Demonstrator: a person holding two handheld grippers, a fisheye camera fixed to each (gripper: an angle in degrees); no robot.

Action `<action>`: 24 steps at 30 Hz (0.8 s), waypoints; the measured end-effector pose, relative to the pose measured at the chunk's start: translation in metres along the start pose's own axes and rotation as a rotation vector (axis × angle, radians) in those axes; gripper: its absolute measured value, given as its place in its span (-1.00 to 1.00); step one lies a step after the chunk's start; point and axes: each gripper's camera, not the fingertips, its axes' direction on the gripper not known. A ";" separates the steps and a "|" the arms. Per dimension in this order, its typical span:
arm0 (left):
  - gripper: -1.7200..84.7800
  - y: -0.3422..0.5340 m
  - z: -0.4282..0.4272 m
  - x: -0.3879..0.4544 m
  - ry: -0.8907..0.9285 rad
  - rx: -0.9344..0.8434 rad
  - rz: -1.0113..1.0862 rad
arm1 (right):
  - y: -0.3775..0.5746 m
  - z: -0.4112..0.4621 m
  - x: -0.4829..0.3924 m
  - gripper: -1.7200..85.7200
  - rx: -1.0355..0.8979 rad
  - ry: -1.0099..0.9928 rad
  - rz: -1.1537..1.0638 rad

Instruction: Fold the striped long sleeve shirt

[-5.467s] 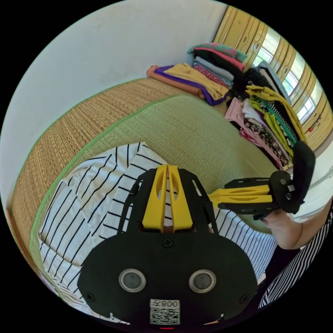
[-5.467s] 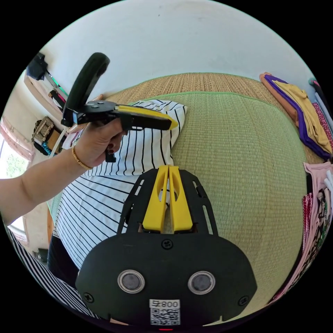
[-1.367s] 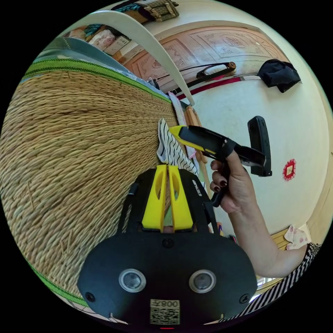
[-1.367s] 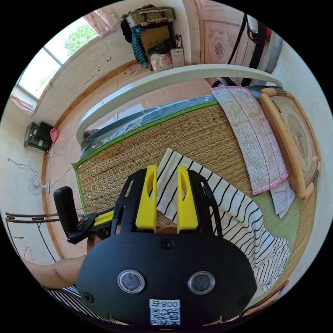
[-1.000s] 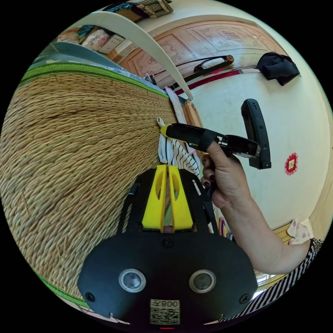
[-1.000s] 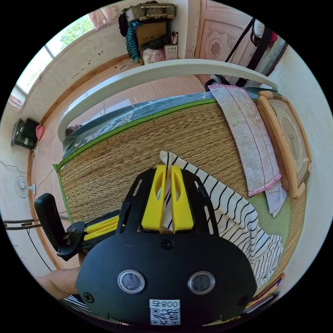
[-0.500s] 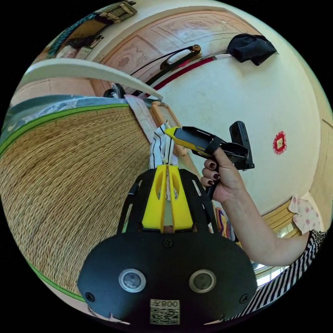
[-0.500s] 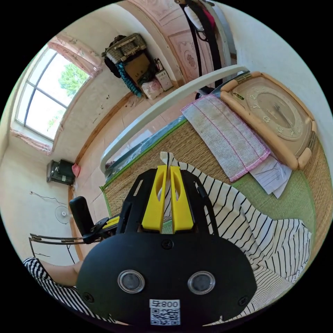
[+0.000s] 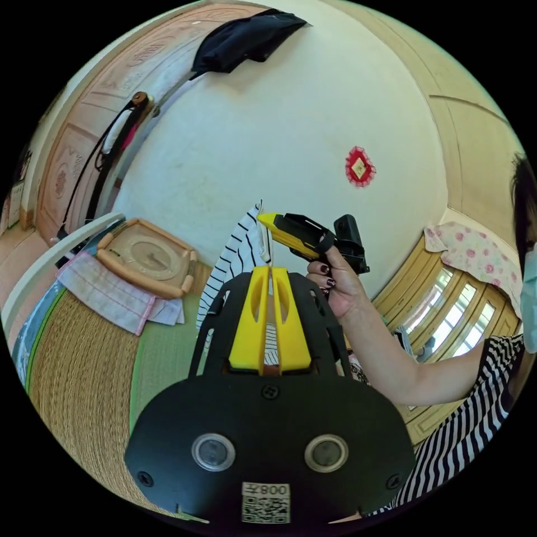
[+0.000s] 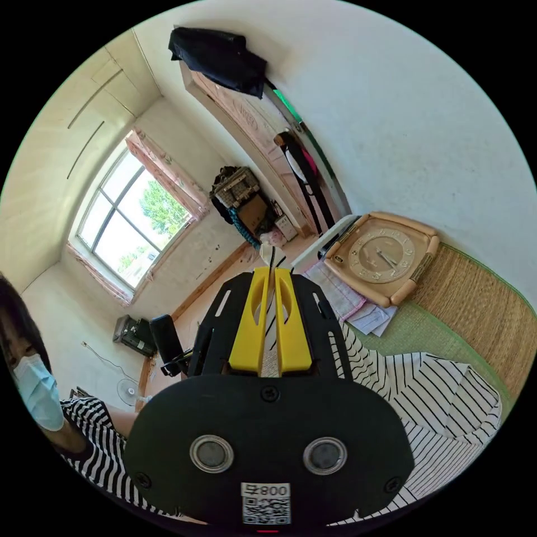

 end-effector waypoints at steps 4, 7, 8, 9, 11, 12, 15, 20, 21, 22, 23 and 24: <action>-0.95 -0.061 0.068 0.074 0.085 -0.101 0.081 | 0.050 -0.069 0.045 -0.93 0.072 0.029 0.030; -0.95 -0.087 0.120 0.125 0.132 -0.193 0.111 | 0.104 -0.117 0.089 -0.93 0.105 0.050 0.081; -0.95 -0.094 0.142 0.145 0.141 -0.236 0.122 | 0.128 -0.133 0.109 -0.93 0.106 0.063 0.109; -0.95 -0.097 0.152 0.155 0.144 -0.256 0.125 | 0.155 -0.149 0.130 -0.93 0.117 0.067 0.142; -0.95 -0.105 0.196 0.192 0.160 -0.345 0.131 | 0.197 -0.170 0.163 -0.93 0.136 0.073 0.200; -0.95 -0.106 0.207 0.200 0.163 -0.367 0.130 | 0.226 -0.183 0.187 -0.93 0.154 0.071 0.248; -0.95 -0.112 0.262 0.240 0.157 -0.483 0.126 | 0.296 -0.203 0.249 -0.93 0.174 0.051 0.383; -0.95 -0.125 0.347 0.304 0.135 -0.668 0.104 | 0.384 -0.214 0.340 -0.93 0.160 -0.008 0.548; -0.95 -0.128 0.354 0.310 0.132 -0.680 0.102 | 0.399 -0.216 0.357 -0.93 0.163 -0.021 0.571; -0.95 -0.135 0.368 0.323 0.127 -0.697 0.096 | 0.406 -0.217 0.365 -0.93 0.161 -0.023 0.580; -0.95 -0.143 0.380 0.336 0.123 -0.712 0.093 | 0.417 -0.219 0.378 -0.93 0.156 -0.031 0.593; -0.95 -0.148 0.385 0.342 0.119 -0.716 0.095 | 0.428 -0.220 0.391 -0.93 0.157 -0.041 0.599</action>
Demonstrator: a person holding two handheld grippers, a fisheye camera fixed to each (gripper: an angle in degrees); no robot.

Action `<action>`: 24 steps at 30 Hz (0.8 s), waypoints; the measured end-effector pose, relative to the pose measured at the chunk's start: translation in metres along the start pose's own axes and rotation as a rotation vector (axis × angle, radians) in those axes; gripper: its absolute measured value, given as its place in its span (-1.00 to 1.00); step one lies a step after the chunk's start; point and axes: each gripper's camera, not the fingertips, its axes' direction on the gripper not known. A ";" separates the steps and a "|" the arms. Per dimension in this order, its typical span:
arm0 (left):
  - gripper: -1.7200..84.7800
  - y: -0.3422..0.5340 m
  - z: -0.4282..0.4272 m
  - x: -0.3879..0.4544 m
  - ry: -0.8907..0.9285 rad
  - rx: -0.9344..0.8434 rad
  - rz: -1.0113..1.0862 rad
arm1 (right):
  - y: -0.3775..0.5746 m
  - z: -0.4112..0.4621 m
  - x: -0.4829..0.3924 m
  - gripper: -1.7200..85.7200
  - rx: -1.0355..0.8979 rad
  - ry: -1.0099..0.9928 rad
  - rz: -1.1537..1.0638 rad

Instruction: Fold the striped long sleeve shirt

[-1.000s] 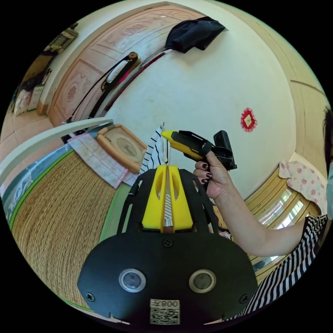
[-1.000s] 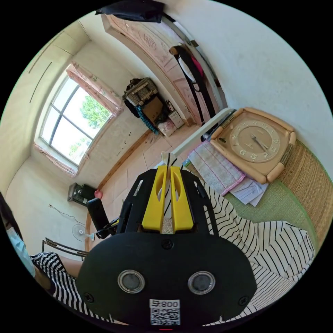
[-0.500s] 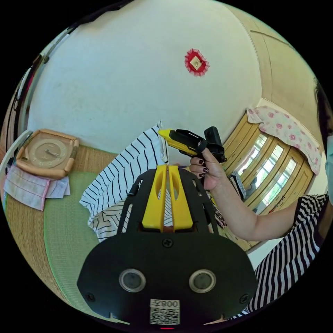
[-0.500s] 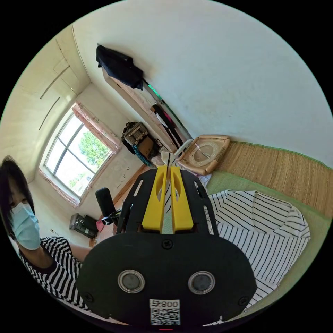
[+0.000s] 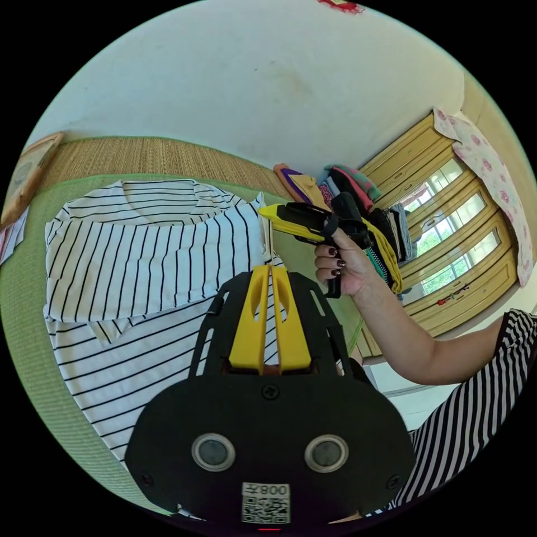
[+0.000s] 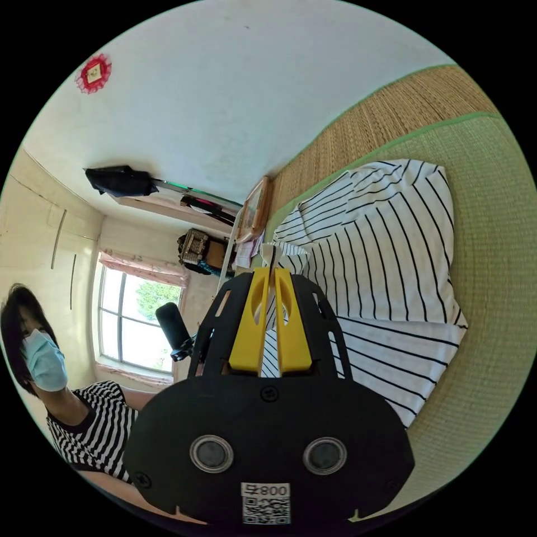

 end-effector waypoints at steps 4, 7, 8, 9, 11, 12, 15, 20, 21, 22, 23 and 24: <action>-0.95 -0.055 0.004 0.041 -0.037 0.001 0.011 | -0.001 -0.010 0.036 -0.93 0.006 -0.023 0.000; -0.95 -0.092 0.013 0.069 -0.044 -0.025 0.035 | -0.003 -0.019 0.061 -0.93 0.013 -0.013 -0.004; -0.95 -0.106 0.019 0.080 -0.051 -0.044 0.044 | -0.003 -0.021 0.071 -0.93 0.013 0.004 0.001; -0.95 -0.113 0.022 0.085 -0.055 -0.053 0.046 | -0.004 -0.023 0.083 -0.93 0.013 0.013 0.011; -0.95 -0.138 0.034 0.104 -0.059 -0.074 0.053 | -0.004 -0.024 0.101 -0.93 0.017 0.011 0.028; -0.95 -0.144 0.038 0.108 -0.059 -0.082 0.053 | -0.005 -0.025 0.113 -0.93 0.017 0.012 0.043; -0.95 -0.172 0.049 0.130 -0.057 -0.098 0.052 | -0.011 -0.025 0.137 -0.93 0.003 0.017 0.061; -0.95 -0.214 0.072 0.165 -0.068 -0.138 0.067 | -0.017 -0.023 0.169 -0.93 -0.005 0.036 0.084; -0.95 -0.218 0.075 0.168 -0.070 -0.142 0.067 | -0.018 -0.022 0.178 -0.93 -0.007 0.039 0.096; -0.95 -0.225 0.080 0.175 -0.072 -0.154 0.067 | -0.018 -0.021 0.182 -0.93 -0.009 0.038 0.102; -0.95 -0.231 0.086 0.181 -0.075 -0.163 0.065 | -0.019 -0.019 0.190 -0.93 -0.013 0.035 0.116; -0.95 -0.234 0.089 0.184 -0.077 -0.167 0.064 | -0.020 -0.017 0.197 -0.93 -0.015 0.033 0.126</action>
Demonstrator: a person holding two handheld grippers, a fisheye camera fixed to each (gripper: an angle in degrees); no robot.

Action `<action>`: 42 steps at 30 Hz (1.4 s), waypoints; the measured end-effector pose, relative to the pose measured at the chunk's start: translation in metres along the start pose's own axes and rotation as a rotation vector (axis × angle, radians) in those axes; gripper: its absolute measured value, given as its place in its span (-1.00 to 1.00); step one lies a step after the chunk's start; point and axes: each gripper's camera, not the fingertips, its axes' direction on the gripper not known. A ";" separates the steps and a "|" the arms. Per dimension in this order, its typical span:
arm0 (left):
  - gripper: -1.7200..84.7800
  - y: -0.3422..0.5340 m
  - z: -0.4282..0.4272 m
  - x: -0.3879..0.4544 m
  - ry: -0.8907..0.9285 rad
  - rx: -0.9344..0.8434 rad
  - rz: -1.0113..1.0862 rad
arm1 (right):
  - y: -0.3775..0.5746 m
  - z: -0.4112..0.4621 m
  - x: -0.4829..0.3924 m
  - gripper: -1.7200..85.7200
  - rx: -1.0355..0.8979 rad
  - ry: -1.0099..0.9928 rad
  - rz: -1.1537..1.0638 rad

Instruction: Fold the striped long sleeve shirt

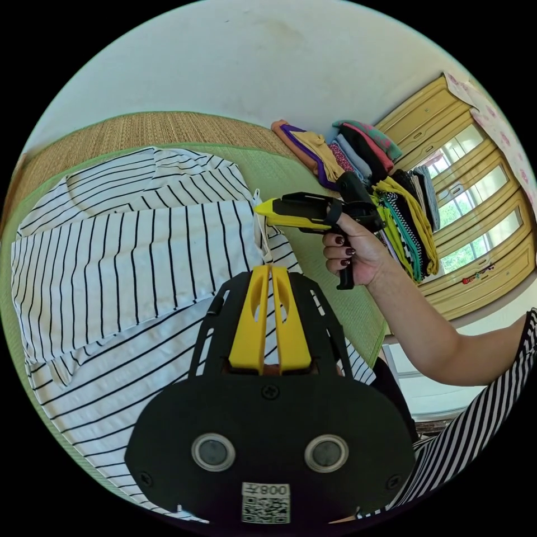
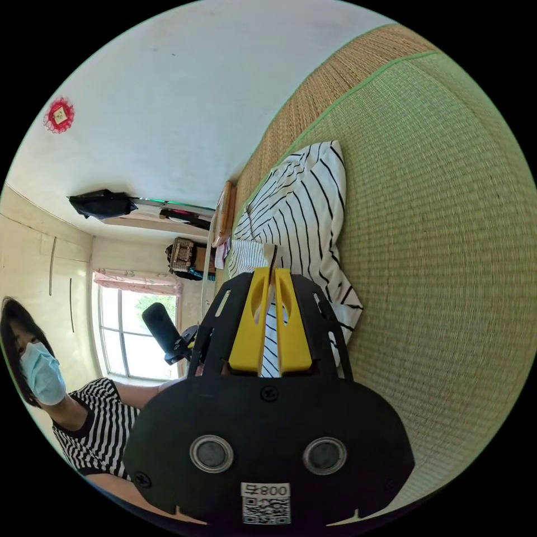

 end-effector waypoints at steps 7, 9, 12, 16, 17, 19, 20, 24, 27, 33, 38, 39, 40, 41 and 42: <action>-0.95 -0.034 0.020 0.034 -0.011 -0.032 0.013 | -0.012 0.008 0.013 -0.93 -0.011 -0.001 -0.006; -0.95 -0.040 0.025 0.042 -0.016 -0.040 0.023 | -0.014 0.008 0.012 -0.93 -0.014 0.016 -0.017; -0.94 -0.046 0.035 0.055 -0.028 -0.057 0.038 | -0.014 0.006 0.010 -0.94 0.003 0.038 -0.022; -0.94 -0.048 0.050 0.069 -0.061 -0.090 0.060 | -0.012 -0.001 0.005 -0.95 0.047 0.059 -0.024; -0.94 -0.046 0.054 0.073 -0.068 -0.094 0.062 | -0.011 -0.004 0.001 -0.95 0.066 0.055 -0.026; -0.94 -0.044 0.060 0.076 -0.073 -0.098 0.065 | -0.010 -0.005 -0.008 -0.96 0.082 0.053 -0.042; -0.94 -0.042 0.064 0.078 -0.073 -0.098 0.064 | -0.009 -0.003 -0.016 -0.96 0.084 0.058 -0.058; -0.94 -0.033 0.078 0.083 -0.082 -0.097 0.068 | -0.011 0.024 -0.055 -0.96 0.008 0.112 -0.145; -0.95 -0.023 0.097 0.084 -0.052 -0.130 0.071 | -0.015 0.052 -0.067 -0.96 -0.081 0.262 -0.154; -0.95 0.018 0.104 0.075 -0.019 -0.073 0.060 | -0.015 0.063 -0.079 -0.96 -0.095 0.290 -0.127; -0.93 0.094 0.078 0.019 0.009 0.054 -0.120 | -0.018 0.069 -0.120 -0.96 -0.087 0.367 -0.183; -0.93 0.105 0.074 0.009 0.008 0.076 -0.152 | -0.019 0.070 -0.133 -0.96 -0.073 0.367 -0.201; -0.92 0.129 0.064 -0.011 -0.002 0.123 -0.223 | -0.020 0.071 -0.139 -0.96 -0.066 0.362 -0.210; -0.91 0.153 0.055 -0.032 -0.014 0.168 -0.301 | -0.023 0.074 -0.154 -0.96 -0.058 0.348 -0.233; -0.90 0.165 0.051 -0.042 -0.021 0.191 -0.339 | -0.026 0.080 -0.169 -0.95 -0.058 0.337 -0.262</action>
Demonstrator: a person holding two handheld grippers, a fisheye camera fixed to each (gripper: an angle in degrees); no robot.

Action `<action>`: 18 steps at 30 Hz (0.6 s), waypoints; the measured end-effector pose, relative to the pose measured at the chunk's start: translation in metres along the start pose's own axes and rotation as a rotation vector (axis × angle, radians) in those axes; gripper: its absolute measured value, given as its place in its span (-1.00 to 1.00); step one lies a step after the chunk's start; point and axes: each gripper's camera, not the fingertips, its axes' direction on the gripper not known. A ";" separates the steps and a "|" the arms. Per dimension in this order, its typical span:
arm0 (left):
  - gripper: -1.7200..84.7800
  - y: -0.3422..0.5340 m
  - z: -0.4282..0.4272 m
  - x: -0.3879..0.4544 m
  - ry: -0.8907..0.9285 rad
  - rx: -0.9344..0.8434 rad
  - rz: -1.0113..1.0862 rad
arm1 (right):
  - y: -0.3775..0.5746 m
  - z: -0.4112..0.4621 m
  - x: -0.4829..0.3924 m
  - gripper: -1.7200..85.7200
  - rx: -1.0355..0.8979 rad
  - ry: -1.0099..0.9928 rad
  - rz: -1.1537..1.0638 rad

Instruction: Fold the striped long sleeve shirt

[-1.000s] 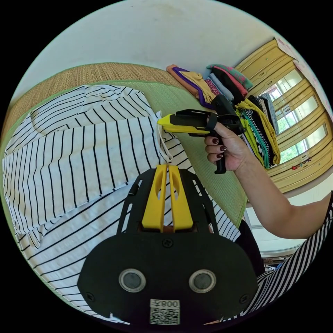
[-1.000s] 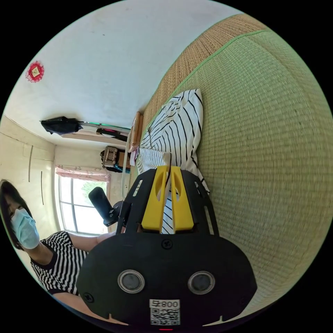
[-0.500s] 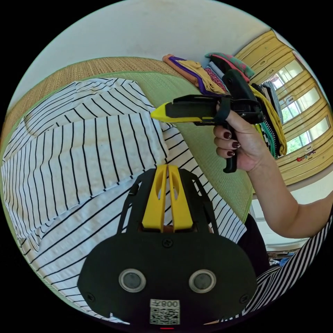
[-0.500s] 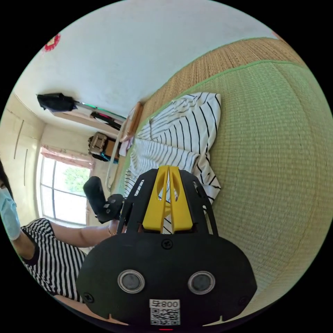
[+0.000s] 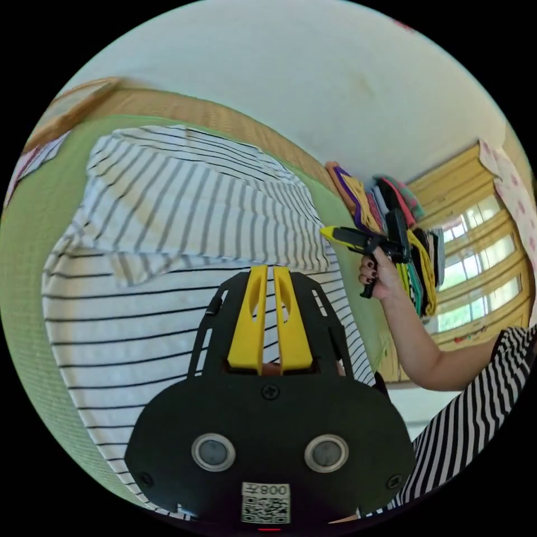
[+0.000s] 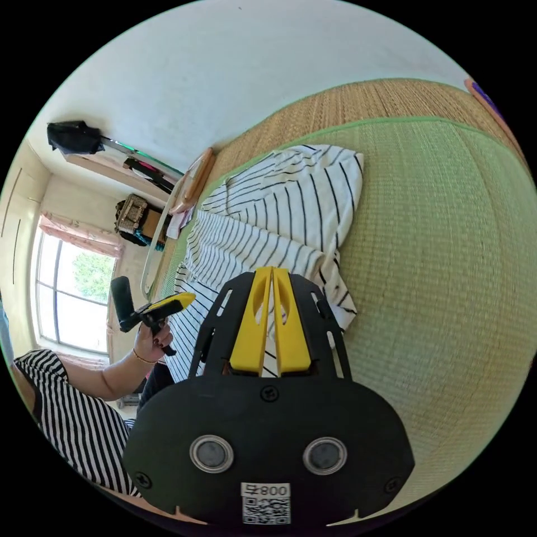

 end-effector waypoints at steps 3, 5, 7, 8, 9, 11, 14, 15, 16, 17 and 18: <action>-0.86 0.040 -0.021 -0.068 -0.016 0.122 -0.191 | -0.023 0.012 -0.044 -0.94 -0.017 -0.016 -0.079; -0.83 0.069 -0.024 -0.117 0.025 0.196 -0.315 | -0.040 0.025 -0.073 -0.92 -0.036 -0.027 -0.125; -0.82 0.090 -0.020 -0.148 0.070 0.243 -0.384 | -0.058 0.041 -0.104 -0.90 -0.054 -0.043 -0.176; -0.81 0.103 -0.014 -0.165 0.096 0.269 -0.418 | -0.071 0.053 -0.124 -0.89 -0.069 -0.042 -0.207; -0.81 0.109 -0.011 -0.172 0.109 0.282 -0.426 | -0.085 0.065 -0.145 -0.88 -0.087 -0.036 -0.240; -0.82 0.129 0.006 -0.198 0.166 0.306 -0.446 | -0.107 0.084 -0.175 -0.86 -0.112 -0.019 -0.288; -0.87 0.153 0.028 -0.224 0.209 0.306 -0.449 | -0.144 0.115 -0.221 -0.83 -0.156 0.039 -0.351; -0.88 0.157 0.032 -0.228 0.214 0.305 -0.447 | -0.159 0.126 -0.239 -0.82 -0.173 0.052 -0.378; -0.90 0.167 0.040 -0.237 0.227 0.303 -0.442 | -0.166 0.131 -0.248 -0.82 -0.179 0.060 -0.393; -0.91 0.177 0.048 -0.246 0.247 0.304 -0.433 | -0.178 0.141 -0.265 -0.81 -0.192 0.081 -0.423; -0.92 0.182 0.051 -0.251 0.258 0.305 -0.430 | -0.189 0.149 -0.282 -0.81 -0.203 0.097 -0.452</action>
